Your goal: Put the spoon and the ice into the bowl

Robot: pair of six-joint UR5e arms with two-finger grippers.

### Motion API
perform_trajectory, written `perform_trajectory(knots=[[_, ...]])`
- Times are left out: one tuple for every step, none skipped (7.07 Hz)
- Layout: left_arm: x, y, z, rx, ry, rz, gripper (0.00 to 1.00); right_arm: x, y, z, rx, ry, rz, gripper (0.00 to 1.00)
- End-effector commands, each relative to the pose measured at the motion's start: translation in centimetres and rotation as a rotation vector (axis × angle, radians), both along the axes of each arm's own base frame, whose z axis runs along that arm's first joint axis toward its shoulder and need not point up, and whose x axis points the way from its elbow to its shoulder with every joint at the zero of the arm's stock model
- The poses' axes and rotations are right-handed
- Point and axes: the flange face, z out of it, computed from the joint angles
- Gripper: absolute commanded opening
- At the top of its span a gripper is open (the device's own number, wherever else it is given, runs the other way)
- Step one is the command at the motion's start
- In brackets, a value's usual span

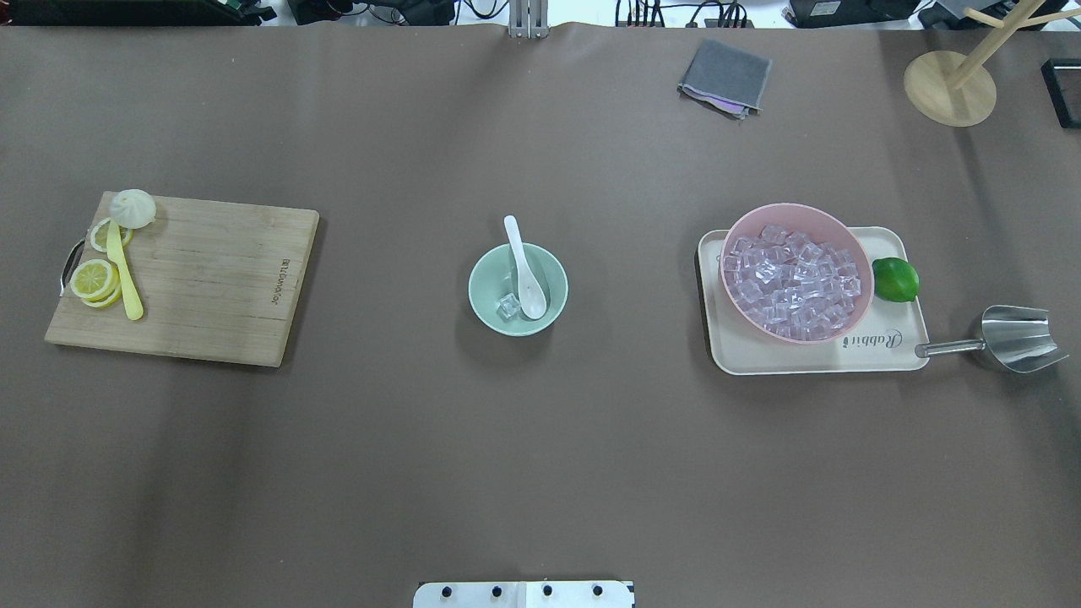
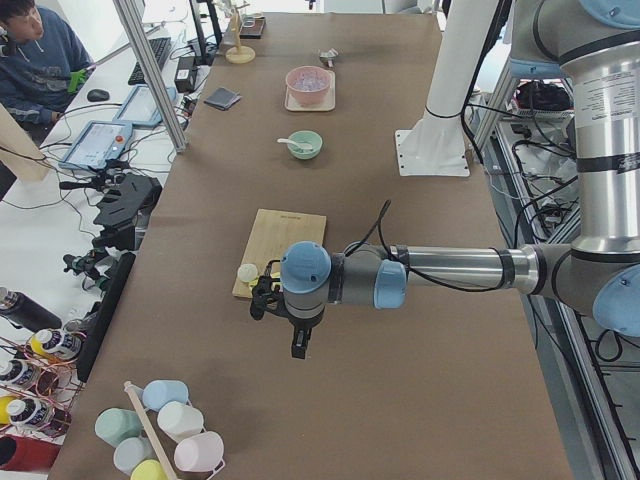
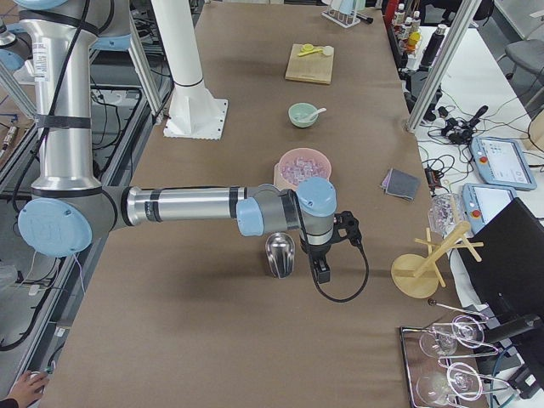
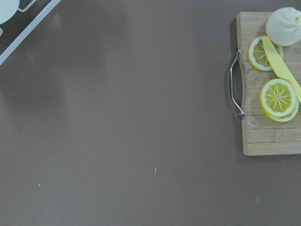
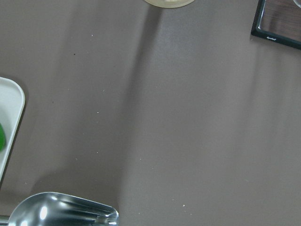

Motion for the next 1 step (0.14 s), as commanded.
perform_trajectory(knots=[[0.0,0.06,0.09,-0.002,0.0,0.0,0.98,0.0,0.05,0.05,-0.001,0.0,0.0,1.0]])
